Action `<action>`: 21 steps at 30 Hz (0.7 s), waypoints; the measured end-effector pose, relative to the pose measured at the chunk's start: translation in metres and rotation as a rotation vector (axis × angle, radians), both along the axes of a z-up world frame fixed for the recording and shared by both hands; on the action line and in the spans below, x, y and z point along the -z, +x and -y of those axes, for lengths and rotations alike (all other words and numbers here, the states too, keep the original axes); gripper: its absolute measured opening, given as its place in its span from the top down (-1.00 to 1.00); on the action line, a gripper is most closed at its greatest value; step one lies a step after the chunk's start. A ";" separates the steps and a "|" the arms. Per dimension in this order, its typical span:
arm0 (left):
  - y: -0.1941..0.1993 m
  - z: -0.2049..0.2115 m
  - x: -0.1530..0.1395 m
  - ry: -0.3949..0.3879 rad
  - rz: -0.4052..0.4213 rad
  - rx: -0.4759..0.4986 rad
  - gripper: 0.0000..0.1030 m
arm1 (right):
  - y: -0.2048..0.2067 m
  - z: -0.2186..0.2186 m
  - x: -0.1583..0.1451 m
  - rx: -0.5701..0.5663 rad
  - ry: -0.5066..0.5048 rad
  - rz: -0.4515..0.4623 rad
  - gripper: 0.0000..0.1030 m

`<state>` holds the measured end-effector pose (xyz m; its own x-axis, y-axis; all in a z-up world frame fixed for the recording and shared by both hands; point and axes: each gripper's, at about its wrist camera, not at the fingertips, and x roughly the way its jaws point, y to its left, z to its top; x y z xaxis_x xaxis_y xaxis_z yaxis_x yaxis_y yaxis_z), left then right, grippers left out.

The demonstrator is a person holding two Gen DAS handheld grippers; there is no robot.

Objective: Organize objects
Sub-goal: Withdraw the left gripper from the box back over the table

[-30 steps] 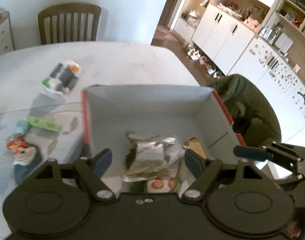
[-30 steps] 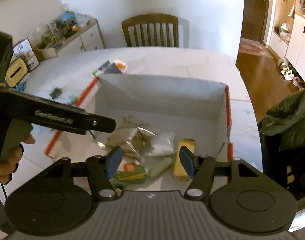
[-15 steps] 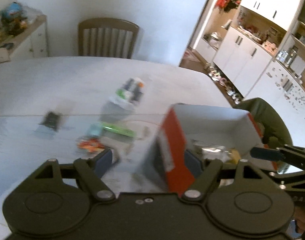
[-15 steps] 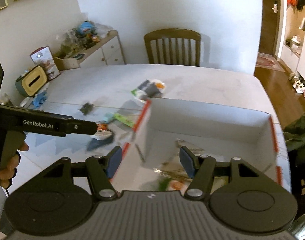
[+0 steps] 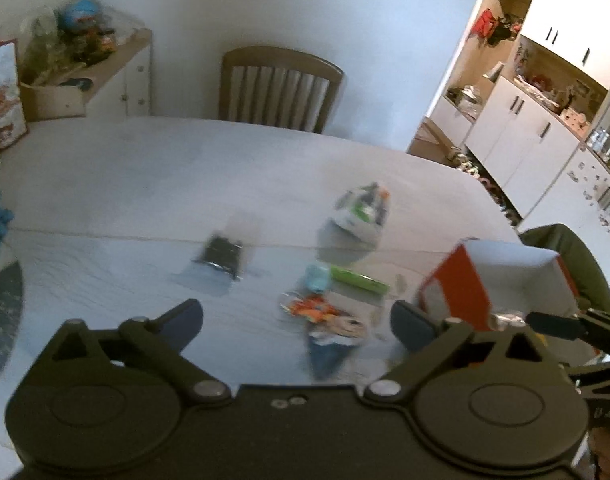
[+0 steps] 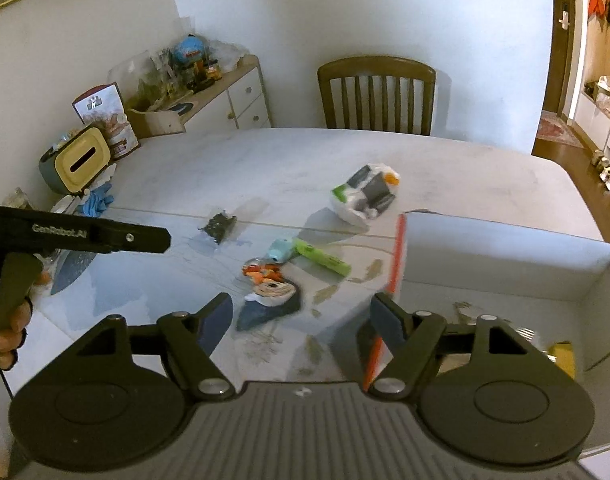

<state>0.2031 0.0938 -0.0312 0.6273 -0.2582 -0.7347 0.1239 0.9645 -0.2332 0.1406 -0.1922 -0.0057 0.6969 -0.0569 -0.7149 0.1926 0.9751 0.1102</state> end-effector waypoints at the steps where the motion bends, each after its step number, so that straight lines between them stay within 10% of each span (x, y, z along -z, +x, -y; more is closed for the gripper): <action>1: 0.003 -0.004 0.001 0.005 0.003 -0.001 -0.97 | 0.005 -0.004 0.002 0.002 -0.002 -0.002 -0.47; 21: 0.078 -0.041 0.072 0.102 -0.022 -0.034 -1.00 | 0.084 -0.043 0.051 0.057 -0.016 -0.088 -0.47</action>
<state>0.2807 0.1347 -0.1037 0.6180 -0.1602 -0.7697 0.0872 0.9869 -0.1354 0.2241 -0.1489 -0.0570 0.6265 -0.1062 -0.7721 0.2559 0.9638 0.0751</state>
